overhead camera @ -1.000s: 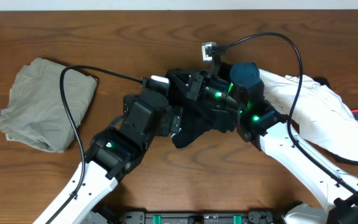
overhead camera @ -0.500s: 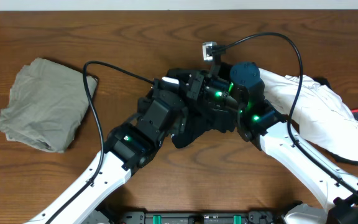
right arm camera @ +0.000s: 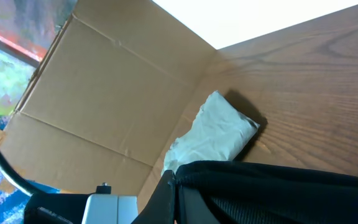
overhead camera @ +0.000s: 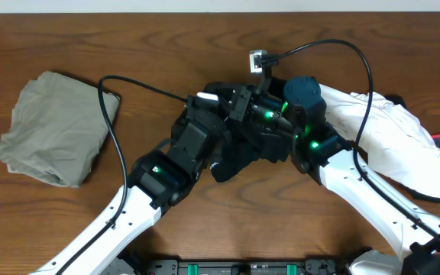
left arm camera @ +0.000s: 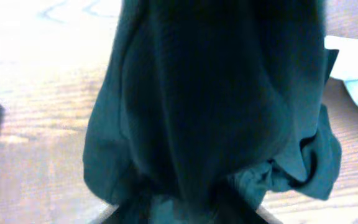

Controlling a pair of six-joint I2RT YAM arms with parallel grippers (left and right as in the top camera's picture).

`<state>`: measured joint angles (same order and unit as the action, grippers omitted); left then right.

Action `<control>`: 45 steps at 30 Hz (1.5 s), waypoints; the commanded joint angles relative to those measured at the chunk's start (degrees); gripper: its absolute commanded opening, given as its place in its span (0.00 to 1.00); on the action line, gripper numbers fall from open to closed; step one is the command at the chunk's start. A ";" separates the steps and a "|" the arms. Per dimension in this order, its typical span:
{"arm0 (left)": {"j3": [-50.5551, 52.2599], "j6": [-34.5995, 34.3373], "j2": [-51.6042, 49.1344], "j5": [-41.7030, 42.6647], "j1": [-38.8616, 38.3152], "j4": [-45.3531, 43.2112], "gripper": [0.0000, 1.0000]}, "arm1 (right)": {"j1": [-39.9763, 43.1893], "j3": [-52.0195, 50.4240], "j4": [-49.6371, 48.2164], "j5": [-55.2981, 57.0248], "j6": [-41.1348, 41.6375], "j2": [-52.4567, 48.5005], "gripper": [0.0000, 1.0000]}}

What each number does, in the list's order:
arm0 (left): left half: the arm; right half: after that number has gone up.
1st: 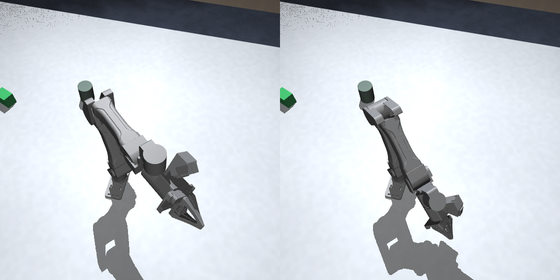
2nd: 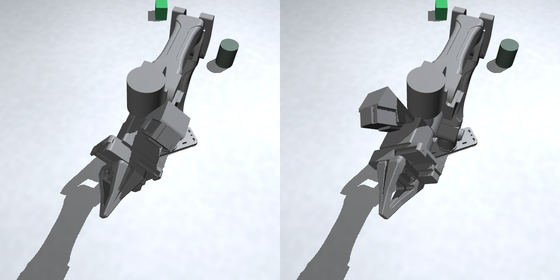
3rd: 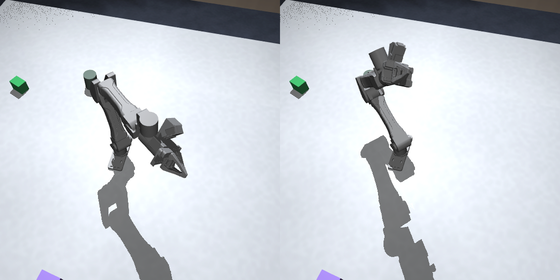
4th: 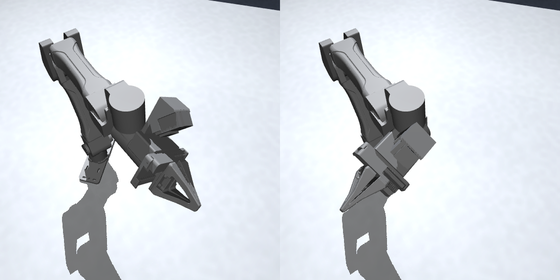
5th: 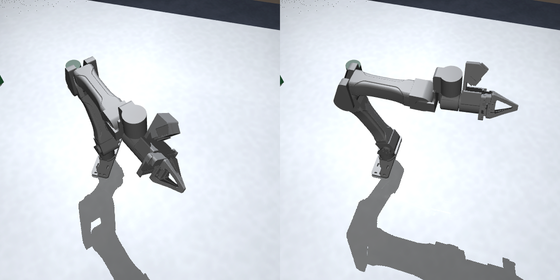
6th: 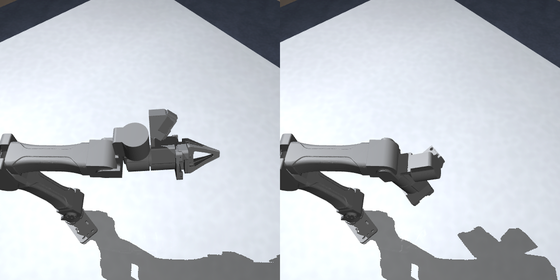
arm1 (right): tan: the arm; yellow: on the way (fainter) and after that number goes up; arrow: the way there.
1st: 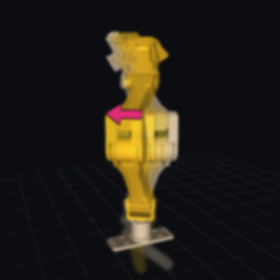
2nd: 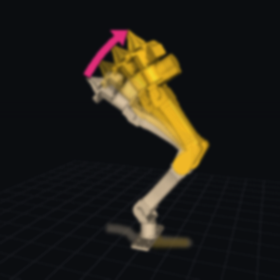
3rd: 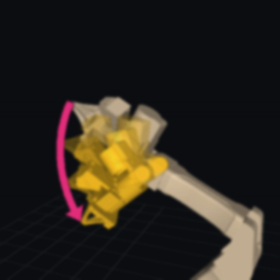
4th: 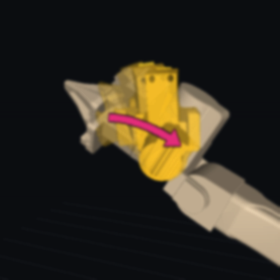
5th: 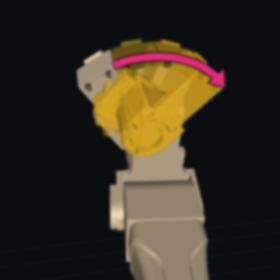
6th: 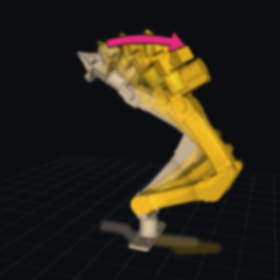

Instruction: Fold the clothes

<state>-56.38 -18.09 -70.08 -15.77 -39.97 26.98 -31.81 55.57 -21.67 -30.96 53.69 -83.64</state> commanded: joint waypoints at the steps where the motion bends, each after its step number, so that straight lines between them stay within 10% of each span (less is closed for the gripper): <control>1: 0.74 0.79 -0.70 -0.87 -0.42 -0.35 0.06 | -0.13 1.79 -0.87 -1.49 0.72 0.48 0.01; 15: 0.63 2.91 7.54 -11.04 -0.33 6.54 0.06 | 2.54 1.79 12.59 -7.04 -9.73 0.48 0.16; 22: 0.63 3.43 17.81 -17.40 1.46 14.47 0.06 | 11.39 1.79 26.91 -3.54 -19.61 0.48 0.60; 30: 0.42 5.25 25.42 -19.87 6.23 15.61 0.06 | 20.09 1.79 48.59 3.98 -34.53 0.46 0.61; 45: -1.66 5.38 27.50 -19.21 6.51 13.99 0.06 | 11.76 1.75 51.08 10.56 -37.27 -2.78 0.62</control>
<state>-56.05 -13.43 -43.00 -33.43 -33.76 41.78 -16.84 56.84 29.04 -25.21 18.17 -84.16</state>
